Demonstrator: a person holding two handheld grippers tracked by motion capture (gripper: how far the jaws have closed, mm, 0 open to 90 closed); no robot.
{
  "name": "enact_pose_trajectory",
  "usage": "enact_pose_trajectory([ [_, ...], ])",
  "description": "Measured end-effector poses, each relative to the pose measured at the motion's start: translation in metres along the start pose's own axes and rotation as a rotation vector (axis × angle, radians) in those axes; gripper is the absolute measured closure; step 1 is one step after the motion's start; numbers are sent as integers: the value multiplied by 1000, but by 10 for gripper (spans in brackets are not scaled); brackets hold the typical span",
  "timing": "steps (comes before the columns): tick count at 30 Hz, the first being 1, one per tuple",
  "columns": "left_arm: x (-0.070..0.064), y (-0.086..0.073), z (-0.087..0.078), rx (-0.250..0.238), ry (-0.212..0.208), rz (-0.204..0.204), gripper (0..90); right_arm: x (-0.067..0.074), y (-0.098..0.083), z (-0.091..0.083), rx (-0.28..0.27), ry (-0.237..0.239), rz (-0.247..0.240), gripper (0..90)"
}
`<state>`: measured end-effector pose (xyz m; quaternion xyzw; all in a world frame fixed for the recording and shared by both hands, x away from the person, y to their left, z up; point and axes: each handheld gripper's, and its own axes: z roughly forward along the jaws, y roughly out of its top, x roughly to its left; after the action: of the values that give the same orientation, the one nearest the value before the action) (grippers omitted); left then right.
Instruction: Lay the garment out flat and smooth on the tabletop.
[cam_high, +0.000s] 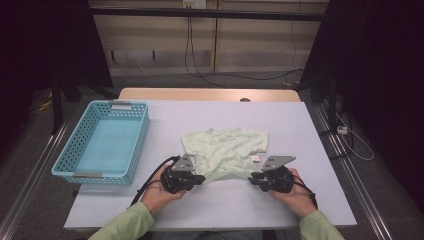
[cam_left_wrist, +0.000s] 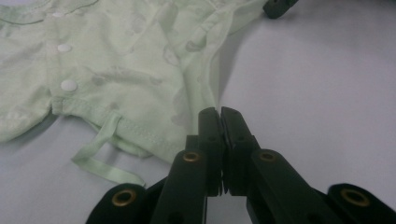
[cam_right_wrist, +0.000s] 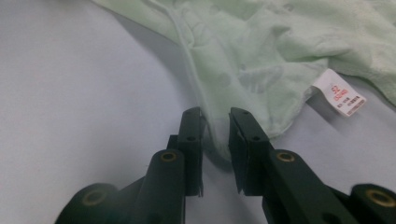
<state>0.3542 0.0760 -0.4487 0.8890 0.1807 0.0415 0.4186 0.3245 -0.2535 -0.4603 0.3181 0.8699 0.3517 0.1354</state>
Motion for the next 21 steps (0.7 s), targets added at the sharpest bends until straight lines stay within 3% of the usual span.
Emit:
enact_pose_trajectory([
  [8,1,-8,-13,-18,1,-18,837,4,-6,-7,-7,13,4,703],
  [12,1,-8,-15,-34,30,-37,786,6,-9,-9,-8,17,6,671],
  [17,-6,-4,1,-11,10,-15,749,6,-7,-14,-43,26,22,658],
  [21,-16,1,16,14,-17,15,744,-3,-2,-16,-73,-38,69,727],
])
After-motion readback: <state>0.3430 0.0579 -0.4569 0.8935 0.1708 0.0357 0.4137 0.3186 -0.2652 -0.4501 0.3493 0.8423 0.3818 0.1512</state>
